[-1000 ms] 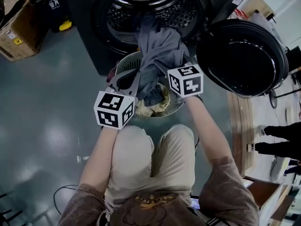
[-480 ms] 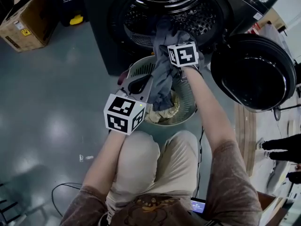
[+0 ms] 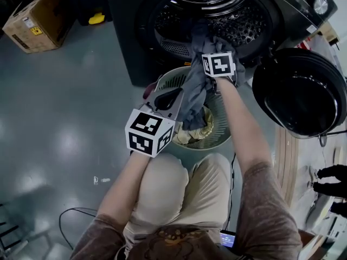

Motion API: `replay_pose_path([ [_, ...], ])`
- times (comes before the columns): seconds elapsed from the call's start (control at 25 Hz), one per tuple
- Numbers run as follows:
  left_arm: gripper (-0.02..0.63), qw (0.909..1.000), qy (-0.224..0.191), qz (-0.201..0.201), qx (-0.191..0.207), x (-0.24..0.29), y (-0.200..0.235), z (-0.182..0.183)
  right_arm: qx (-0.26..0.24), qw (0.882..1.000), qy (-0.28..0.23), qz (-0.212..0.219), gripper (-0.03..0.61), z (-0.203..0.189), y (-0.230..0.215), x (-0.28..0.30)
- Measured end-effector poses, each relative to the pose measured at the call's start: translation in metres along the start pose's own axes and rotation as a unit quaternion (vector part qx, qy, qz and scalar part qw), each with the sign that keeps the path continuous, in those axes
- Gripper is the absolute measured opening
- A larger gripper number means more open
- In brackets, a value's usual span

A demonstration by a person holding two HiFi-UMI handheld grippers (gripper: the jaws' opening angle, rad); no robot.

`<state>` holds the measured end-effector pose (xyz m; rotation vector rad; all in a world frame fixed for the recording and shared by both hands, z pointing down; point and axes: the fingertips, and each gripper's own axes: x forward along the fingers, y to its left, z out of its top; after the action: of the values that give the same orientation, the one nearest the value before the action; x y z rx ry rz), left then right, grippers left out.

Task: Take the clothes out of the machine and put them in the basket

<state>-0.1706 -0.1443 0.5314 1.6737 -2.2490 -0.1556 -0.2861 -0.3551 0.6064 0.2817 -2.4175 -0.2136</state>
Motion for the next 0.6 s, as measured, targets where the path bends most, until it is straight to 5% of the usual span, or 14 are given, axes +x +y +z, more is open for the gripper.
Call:
replay_pose_path([
  [0.12,0.006,1.0000,-0.003,0.003,-0.001,-0.001,-0.001,0.001,0.019,1.000,-0.020,0.005,0.135,-0.001,-0.003,-0.014],
  [0.6,0.006,0.9997,-0.007,0.010,0.023,-0.008,-0.020,0.004,0.058,0.988,-0.061,0.130,0.118,-0.066,0.067,-0.149],
])
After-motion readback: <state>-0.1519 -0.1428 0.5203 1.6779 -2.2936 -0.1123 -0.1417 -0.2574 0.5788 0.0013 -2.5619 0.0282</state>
